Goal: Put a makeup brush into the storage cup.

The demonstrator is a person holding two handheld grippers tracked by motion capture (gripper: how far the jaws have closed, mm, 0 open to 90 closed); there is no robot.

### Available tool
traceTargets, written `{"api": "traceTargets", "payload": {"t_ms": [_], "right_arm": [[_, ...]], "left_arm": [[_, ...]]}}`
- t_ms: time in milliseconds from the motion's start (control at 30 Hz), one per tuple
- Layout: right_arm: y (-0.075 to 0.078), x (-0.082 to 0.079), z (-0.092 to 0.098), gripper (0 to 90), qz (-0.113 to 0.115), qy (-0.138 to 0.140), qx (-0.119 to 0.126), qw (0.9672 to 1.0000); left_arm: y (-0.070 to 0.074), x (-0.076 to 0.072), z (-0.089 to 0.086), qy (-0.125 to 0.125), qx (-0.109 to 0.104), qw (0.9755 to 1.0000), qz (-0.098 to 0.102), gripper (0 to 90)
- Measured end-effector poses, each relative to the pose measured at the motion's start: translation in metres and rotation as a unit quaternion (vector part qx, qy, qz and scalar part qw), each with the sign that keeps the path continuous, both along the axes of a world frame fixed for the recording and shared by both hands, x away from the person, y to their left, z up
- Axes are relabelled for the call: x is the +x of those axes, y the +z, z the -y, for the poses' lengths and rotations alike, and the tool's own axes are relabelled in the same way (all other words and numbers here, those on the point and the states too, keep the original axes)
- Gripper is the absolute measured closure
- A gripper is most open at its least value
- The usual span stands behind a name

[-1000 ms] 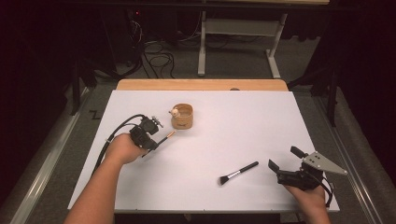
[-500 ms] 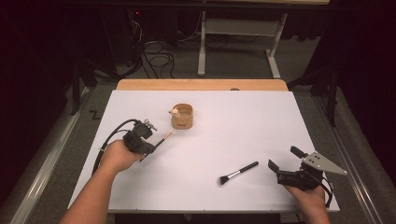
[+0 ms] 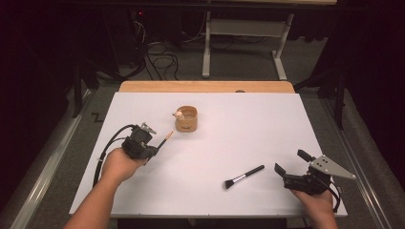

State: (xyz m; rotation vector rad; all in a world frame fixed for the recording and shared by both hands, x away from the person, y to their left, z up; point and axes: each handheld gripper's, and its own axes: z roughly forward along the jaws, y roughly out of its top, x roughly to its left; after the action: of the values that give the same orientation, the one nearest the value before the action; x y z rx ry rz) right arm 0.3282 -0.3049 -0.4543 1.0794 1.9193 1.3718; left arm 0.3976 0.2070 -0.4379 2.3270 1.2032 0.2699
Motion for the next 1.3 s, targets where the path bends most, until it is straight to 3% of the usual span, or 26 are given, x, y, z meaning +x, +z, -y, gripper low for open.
{"api": "traceTargets", "payload": {"t_ms": [167, 300, 367, 567, 700, 1000, 1133, 1300], "right_arm": [[0.000, 0.000, -0.001, 0.7, -0.001, 0.000, 0.000, 1.0000], [-0.001, 0.000, -0.002, 0.7, -0.002, 0.000, 0.000, 1.0000], [-0.001, 0.000, -0.002, 0.7, -0.002, 0.000, -0.001, 1.0000], [-0.001, 0.000, -0.002, 0.7, 0.000, 0.001, -0.001, 1.0000], [-0.001, 0.000, -0.003, 0.7, -0.002, 0.002, -0.002, 1.0000], [-0.002, 0.000, -0.005, 0.7, -0.001, 0.004, -0.008, 1.0000], [-0.003, 0.000, -0.008, 0.7, 0.001, 0.008, -0.015, 0.9999], [-0.004, 0.001, -0.010, 0.7, -0.002, 0.010, -0.020, 0.9997]], "left_arm": [[-0.006, -0.007, -0.005, 0.009, -0.021, 0.9996, 0.016, 83.9], [-0.009, -0.013, -0.011, 0.031, -0.038, 0.9982, 0.034, 83.9], [-0.010, -0.015, -0.015, 0.040, -0.057, 0.9968, 0.038, 83.9], [-0.018, -0.022, -0.020, 0.061, -0.086, 0.9925, 0.061, 83.9], [-0.027, -0.029, -0.019, 0.068, -0.096, 0.9900, 0.078, 84.0], [-0.034, -0.046, -0.025, 0.086, -0.138, 0.9784, 0.128, 83.9], [-0.034, -0.051, -0.026, 0.082, -0.153, 0.9749, 0.139, 83.9], [-0.031, -0.057, -0.029, 0.086, -0.181, 0.9665, 0.161, 84.0]]}}
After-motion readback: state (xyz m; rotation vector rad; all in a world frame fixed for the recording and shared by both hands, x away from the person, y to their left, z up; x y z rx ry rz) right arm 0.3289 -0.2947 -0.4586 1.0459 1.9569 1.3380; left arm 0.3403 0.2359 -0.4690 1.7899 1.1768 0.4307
